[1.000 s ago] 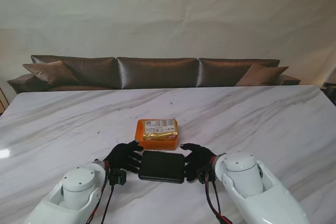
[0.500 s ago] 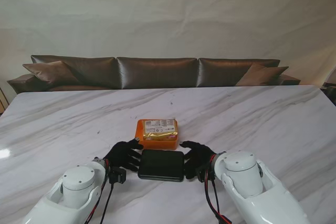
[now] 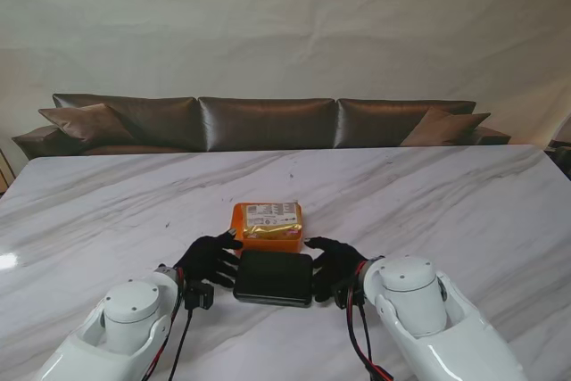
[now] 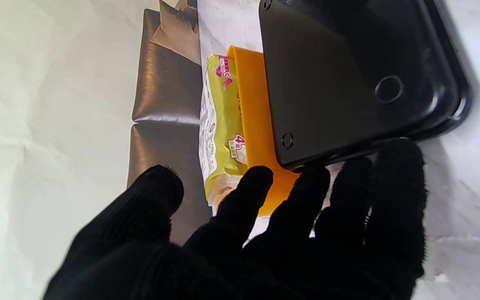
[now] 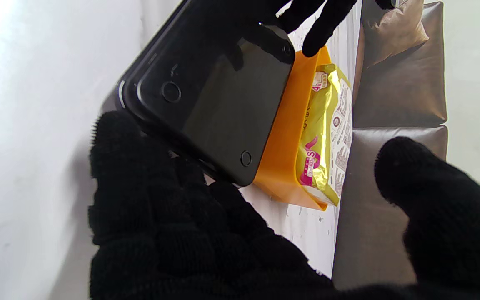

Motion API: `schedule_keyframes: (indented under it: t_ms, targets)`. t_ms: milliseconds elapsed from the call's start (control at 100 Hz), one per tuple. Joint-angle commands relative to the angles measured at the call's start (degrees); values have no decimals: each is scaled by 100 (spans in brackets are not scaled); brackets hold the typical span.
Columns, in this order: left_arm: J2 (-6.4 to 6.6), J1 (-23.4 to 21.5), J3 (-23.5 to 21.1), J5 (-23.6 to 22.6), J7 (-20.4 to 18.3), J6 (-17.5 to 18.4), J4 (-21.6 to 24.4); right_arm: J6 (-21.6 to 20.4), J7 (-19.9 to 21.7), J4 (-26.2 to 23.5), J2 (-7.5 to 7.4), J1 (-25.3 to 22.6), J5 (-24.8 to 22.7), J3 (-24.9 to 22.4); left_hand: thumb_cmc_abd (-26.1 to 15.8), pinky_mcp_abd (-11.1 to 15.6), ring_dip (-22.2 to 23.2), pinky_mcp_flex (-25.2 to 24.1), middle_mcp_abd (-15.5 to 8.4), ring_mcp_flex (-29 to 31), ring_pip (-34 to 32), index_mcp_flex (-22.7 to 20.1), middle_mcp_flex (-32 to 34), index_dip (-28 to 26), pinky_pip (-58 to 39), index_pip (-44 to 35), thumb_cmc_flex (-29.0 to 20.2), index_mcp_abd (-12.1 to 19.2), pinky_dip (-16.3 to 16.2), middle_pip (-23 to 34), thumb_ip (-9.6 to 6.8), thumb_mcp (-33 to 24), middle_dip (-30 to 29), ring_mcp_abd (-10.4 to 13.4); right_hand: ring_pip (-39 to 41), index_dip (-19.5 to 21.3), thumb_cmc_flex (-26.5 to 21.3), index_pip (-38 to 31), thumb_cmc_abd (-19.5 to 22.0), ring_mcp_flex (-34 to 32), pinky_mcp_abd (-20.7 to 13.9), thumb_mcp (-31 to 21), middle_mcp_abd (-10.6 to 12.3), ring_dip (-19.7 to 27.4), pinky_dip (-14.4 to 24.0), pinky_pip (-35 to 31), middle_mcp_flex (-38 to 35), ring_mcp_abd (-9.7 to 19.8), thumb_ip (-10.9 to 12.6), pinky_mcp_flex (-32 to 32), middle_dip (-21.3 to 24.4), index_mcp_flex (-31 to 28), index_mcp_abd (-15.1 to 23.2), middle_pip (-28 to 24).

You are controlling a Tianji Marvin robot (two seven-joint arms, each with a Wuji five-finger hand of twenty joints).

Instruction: Refill a tissue box and feed the first sheet

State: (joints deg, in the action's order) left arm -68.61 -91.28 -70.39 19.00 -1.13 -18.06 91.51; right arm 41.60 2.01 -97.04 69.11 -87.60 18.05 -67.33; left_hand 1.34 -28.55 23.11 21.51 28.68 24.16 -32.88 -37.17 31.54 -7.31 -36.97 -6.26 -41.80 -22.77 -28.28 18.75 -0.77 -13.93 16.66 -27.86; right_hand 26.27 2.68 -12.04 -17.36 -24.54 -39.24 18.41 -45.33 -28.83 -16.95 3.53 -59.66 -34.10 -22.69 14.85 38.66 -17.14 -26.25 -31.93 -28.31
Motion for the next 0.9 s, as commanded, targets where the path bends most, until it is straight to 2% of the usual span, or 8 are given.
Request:
schedule_keyframes:
  t_ms: [0, 420, 890]
  targets:
    - [-75, -56, 55, 21, -138, 31, 194, -13, 140, -177, 111, -33, 45, 59, 79, 209, -43, 120, -502, -178, 14, -76, 161, 35, -2111, -60, 67, 16, 51, 323, -218, -48, 100, -84, 15, 119, -26, -357, 57, -57, -195, 112, 405, 8, -57, -26, -198, 159, 188, 77, 120, -142, 414, 7]
    - [-56, -103, -5, -68, -112, -25, 405, 15, 141, -258, 101, -43, 5, 52, 83, 209, -40, 148, -493, -154, 4, -90, 191, 34, -2121, -63, 78, 14, 50, 330, -223, -59, 102, -86, 9, 118, -26, -359, 57, -61, -199, 111, 411, 11, -58, -23, -201, 161, 189, 72, 121, -140, 423, 11]
    - [-53, -34, -18, -88, -124, -24, 410, 35, 96, -430, 106, -47, -5, 54, 89, 181, -40, 156, -488, -152, 7, -101, 201, 33, -2119, -64, 85, 14, 55, 323, -225, -74, 99, -95, 0, 119, -23, -366, 62, -67, -204, 115, 425, 16, -59, -17, -201, 180, 188, 65, 124, -139, 436, 19]
